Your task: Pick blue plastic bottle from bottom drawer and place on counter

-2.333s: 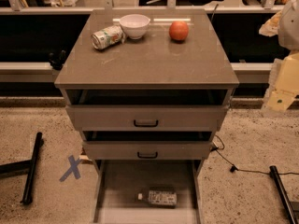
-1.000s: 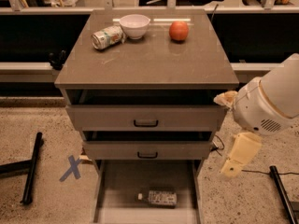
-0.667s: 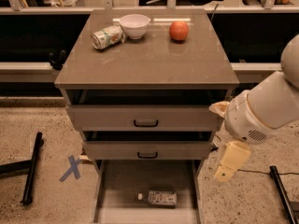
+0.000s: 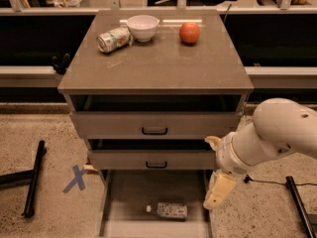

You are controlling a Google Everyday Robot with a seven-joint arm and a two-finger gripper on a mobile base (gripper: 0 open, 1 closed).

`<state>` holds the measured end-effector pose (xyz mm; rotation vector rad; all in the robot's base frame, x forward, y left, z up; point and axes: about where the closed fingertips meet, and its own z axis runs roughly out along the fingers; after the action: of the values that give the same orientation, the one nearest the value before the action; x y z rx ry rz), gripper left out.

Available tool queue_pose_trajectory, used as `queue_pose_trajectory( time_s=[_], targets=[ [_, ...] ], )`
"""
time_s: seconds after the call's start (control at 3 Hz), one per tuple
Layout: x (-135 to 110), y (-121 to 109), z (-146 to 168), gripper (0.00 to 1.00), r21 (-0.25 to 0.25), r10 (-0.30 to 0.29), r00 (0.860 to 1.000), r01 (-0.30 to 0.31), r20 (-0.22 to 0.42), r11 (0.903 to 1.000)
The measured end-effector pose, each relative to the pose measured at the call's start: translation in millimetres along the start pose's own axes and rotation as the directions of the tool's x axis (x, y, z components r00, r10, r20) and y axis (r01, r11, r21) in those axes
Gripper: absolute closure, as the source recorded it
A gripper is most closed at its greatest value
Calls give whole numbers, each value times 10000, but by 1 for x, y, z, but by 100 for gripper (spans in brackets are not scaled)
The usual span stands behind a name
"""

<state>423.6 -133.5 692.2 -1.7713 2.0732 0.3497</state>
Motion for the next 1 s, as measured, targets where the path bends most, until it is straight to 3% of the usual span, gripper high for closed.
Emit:
queue_pose_trajectory(
  time_s=[0.33, 1.0],
  targets=[
    [-3, 0, -1, 0, -63, -43, 10000, 43, 3, 10000],
    [23, 23, 66, 0, -1071, -344, 9991, 369, 250, 9936]
  ],
)
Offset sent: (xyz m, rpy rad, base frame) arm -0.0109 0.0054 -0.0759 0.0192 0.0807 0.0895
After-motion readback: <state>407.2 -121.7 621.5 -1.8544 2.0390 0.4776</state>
